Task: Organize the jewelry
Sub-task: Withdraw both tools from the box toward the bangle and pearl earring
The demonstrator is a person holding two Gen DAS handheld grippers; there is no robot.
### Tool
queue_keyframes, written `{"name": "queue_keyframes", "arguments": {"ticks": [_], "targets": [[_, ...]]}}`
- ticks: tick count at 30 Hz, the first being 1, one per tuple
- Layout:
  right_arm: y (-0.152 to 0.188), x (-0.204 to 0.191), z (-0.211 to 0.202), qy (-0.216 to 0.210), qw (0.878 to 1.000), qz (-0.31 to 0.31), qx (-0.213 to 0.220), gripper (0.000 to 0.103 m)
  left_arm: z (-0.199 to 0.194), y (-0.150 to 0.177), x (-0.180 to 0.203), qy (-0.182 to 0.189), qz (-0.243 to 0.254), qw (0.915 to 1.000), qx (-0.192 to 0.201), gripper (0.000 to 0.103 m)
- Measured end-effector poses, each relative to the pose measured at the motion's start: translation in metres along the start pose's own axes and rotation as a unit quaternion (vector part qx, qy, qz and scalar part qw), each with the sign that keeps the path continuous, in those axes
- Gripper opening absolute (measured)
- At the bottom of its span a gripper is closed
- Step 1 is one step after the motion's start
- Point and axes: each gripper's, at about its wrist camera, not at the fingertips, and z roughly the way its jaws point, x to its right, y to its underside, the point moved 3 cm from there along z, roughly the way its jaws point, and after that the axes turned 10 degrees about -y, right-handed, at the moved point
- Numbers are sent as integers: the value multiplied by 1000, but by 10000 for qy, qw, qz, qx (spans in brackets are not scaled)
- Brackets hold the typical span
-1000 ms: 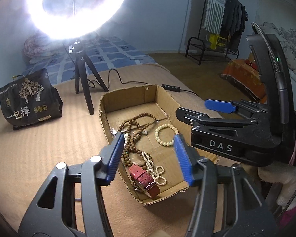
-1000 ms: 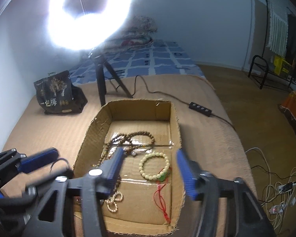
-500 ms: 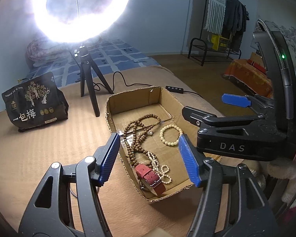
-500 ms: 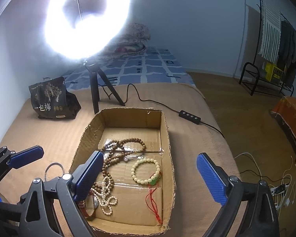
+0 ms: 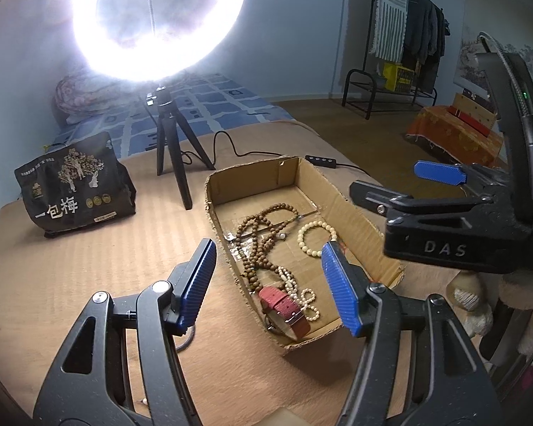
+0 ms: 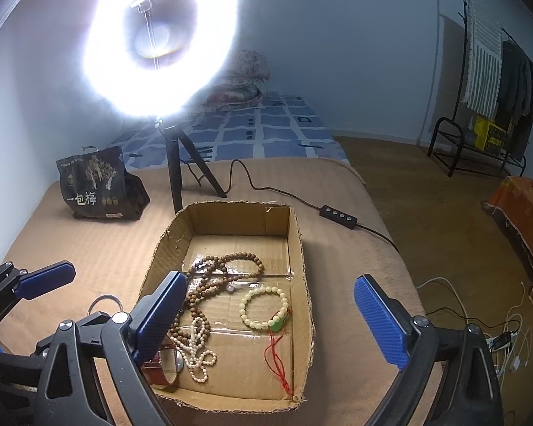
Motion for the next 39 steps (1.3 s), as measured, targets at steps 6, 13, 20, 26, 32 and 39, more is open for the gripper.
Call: {"name": "queue_keyframes", "arguments": {"ticks": [6, 13, 20, 26, 32, 39], "targets": [[-1, -6, -13, -7, 9999, 12, 108, 99, -11, 4, -17, -123, -34, 9999, 25, 64], [-2, -19, -30, -73, 9997, -45, 249, 101, -25, 8, -41, -303, -53, 9995, 81, 64], [1, -43, -41, -253, 9991, -148, 319, 103, -36, 13, -66, -393, -152, 9991, 99, 64], [3, -67, -46, -455, 9980, -252, 363, 103, -40, 20, -83, -432, -194, 9989, 62, 64], [2, -91, -44, -649, 9964, -392, 382, 103, -45, 35, -102, -584, -108, 9982, 30, 64], [-1, -114, -26, -935, 9943, -422, 278, 103, -40, 61, -144, -796, -272, 9961, -258, 64]]}}
